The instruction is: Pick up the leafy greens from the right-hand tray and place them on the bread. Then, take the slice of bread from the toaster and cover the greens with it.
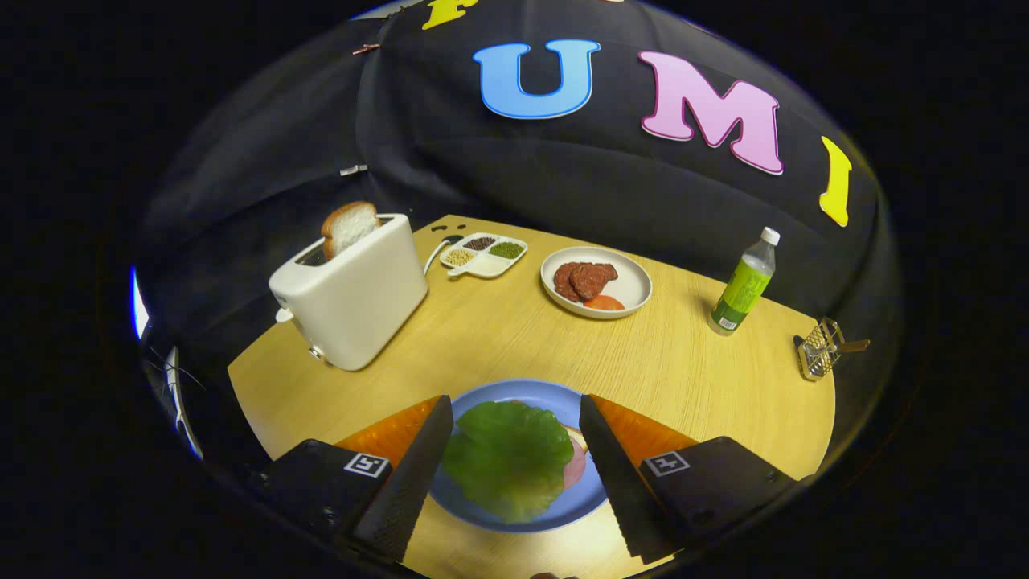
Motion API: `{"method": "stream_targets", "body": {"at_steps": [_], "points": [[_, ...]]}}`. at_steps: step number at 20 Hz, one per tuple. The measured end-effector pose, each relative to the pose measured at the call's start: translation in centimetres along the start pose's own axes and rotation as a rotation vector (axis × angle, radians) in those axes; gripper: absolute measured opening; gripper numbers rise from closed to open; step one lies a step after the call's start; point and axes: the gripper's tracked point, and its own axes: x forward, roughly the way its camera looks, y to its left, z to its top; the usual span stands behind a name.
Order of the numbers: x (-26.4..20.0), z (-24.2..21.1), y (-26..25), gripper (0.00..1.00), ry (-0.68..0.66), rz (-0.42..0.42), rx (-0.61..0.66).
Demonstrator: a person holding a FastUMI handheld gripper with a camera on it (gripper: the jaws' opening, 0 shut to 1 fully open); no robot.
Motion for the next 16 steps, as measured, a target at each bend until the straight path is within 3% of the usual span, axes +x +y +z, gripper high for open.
{"method": "stream_targets", "body": {"at_steps": [8,16], "points": [[-2.3,10.4,4.9,0.98,-0.181,0.033,0.002],[1.2,17.2,12.4,0.98,-0.276,0.091,-0.025]]}}
